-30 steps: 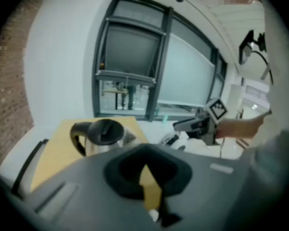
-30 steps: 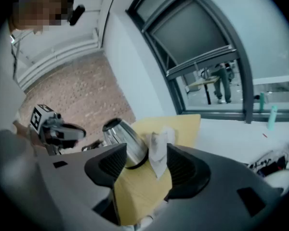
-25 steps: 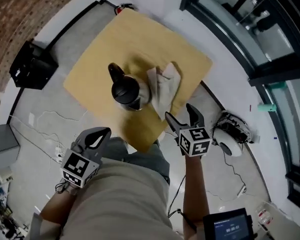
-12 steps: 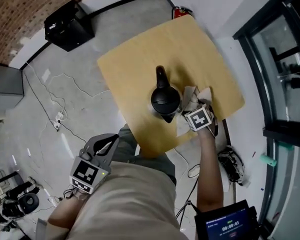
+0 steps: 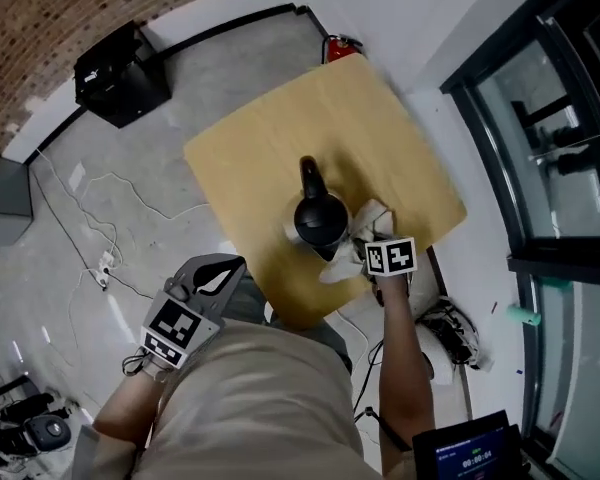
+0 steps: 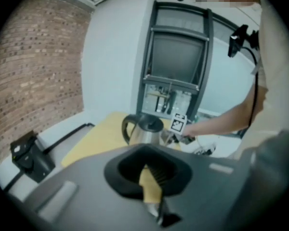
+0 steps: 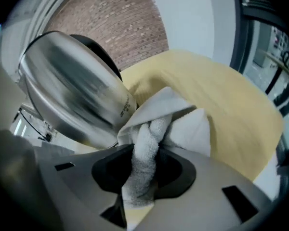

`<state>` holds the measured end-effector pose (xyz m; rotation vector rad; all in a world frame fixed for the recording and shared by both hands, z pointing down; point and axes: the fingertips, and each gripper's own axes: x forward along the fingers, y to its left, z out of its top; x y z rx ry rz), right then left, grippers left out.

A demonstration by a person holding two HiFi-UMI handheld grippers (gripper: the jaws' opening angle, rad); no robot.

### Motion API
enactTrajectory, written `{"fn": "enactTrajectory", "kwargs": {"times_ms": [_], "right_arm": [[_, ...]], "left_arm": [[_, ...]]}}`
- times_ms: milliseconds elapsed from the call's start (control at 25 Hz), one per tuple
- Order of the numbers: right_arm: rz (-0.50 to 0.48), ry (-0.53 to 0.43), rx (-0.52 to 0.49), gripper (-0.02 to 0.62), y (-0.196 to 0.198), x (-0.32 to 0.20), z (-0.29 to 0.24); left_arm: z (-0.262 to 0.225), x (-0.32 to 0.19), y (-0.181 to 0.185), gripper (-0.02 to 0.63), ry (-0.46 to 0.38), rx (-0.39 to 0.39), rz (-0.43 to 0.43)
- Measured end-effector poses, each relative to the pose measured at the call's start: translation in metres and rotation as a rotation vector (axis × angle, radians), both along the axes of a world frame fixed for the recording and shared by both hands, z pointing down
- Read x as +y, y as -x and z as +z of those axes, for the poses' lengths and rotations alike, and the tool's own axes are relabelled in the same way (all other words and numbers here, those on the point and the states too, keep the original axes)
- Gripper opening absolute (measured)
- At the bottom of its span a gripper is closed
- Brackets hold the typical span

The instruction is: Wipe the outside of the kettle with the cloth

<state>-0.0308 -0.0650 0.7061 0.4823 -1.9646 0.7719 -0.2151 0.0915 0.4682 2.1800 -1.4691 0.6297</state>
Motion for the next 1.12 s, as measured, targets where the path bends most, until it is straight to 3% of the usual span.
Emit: {"fn": "enactTrajectory", "kwargs": {"times_ms": [80,240,280,360,480,640,760,800,920,1000,1040,1120], "right_arm": [[0.144,0.054,-0.166,0.119,0.006,0.016,-0.019],[0.594,0.053,-0.704,0.117,0.001,0.019,-0.106],[0.655,0.039,-0.816,0.117,0.0,0.022,-0.129],[0.665,-0.032,-0.929,0.117,0.003,0.03,-0.163],[0.577,-0.151,-0.938,0.117,0.017,0.036,-0.17],[0.616,-0.072,-0.96,0.117,0.028,0.032,-0.14],[0.641,-0.052,-0.733,0.117,0.015,0.03,-0.106],[0.625,-0.067,-0.71,0.117,0.015,0.032,-0.111],[0.598,-0.182,-0.871,0.117,0.021,0.023,-0.168],[0.627,-0.239,-0.85,0.117,0.021,0.007,-0.17],[0.674,-0.22,-0.803,0.117,0.017,-0.002,-0.151],[0.788,-0.08,-0.678,0.117,0.005,-0.015,-0.089]], "left_arm": [[-0.009,-0.033,-0.008,-0.003,-0.046,-0.058,0.125],[-0.014,-0.097,-0.061,-0.003,-0.119,-0.177,0.477],[-0.015,-0.112,-0.073,-0.003,-0.15,-0.219,0.535],[-0.007,-0.138,-0.093,-0.003,-0.192,-0.312,0.619],[0.025,-0.155,-0.119,-0.003,-0.122,-0.328,0.74],[0.035,-0.159,-0.13,-0.006,-0.094,-0.258,0.755],[0.033,-0.162,-0.133,0.009,-0.082,-0.228,0.744],[0.033,-0.162,-0.135,0.006,-0.078,-0.23,0.75],[0.034,-0.16,-0.14,0.002,-0.077,-0.248,0.767],[0.034,-0.159,-0.139,0.002,-0.082,-0.251,0.765],[0.034,-0.159,-0.138,0.002,-0.085,-0.252,0.763],[0.034,-0.158,-0.135,0.002,-0.084,-0.245,0.756]]}}
